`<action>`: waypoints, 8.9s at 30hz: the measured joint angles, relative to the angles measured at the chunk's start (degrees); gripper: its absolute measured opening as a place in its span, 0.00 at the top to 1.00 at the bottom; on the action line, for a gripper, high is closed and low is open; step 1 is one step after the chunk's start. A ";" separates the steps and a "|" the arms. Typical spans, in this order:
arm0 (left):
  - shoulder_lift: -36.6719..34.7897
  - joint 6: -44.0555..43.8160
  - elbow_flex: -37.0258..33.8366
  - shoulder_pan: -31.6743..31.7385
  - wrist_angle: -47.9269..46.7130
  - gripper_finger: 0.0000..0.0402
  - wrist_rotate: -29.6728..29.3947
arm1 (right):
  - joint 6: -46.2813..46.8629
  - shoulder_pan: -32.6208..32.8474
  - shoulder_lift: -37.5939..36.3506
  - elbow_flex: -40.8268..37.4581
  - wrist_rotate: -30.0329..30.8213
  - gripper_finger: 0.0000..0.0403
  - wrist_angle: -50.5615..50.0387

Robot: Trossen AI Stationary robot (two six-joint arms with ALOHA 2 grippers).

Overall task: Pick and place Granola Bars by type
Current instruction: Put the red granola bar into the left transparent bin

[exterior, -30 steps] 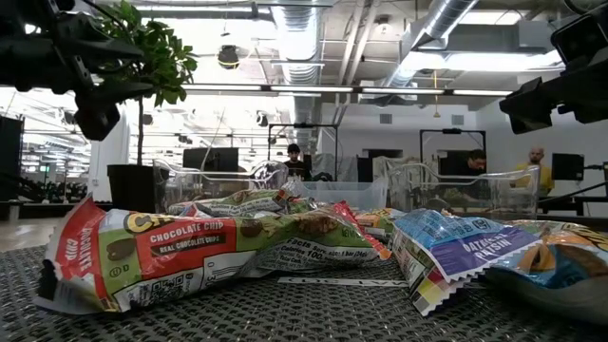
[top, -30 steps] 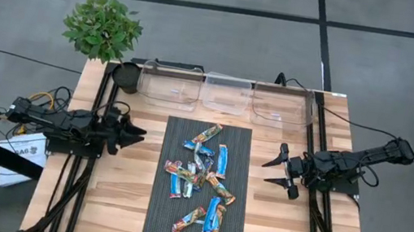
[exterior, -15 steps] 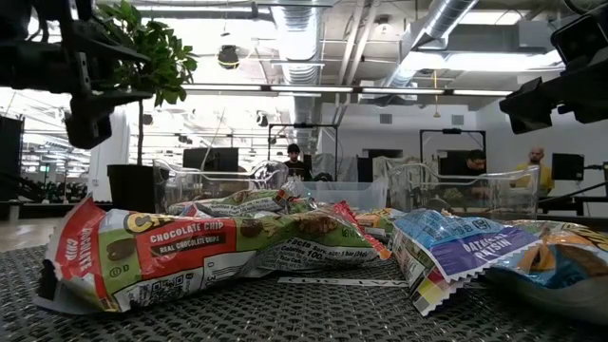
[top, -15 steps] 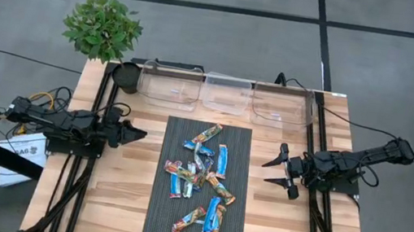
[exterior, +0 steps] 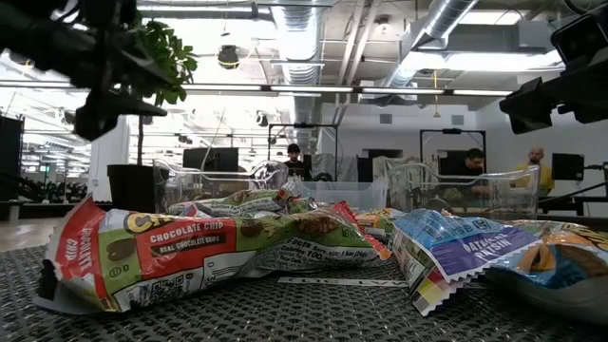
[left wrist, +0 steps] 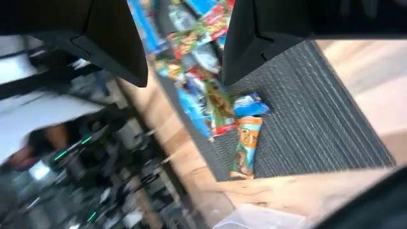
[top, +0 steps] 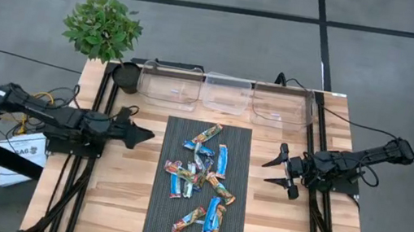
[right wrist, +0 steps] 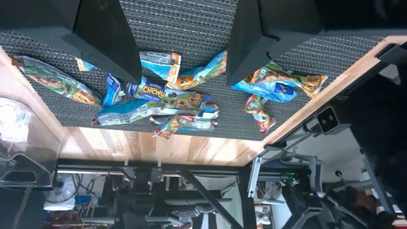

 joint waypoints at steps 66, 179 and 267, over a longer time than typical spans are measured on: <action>66.77 65.38 47.81 -6.36 -29.64 0.51 6.81 | 0.01 0.00 0.00 0.00 -0.01 0.45 0.02; 57.42 48.94 47.86 22.44 -0.27 0.96 -27.00 | 0.01 0.01 0.01 0.00 -0.02 0.45 0.00; 70.26 12.23 46.70 38.56 -9.16 0.87 0.87 | -0.01 0.01 -0.01 0.00 -0.02 0.45 0.02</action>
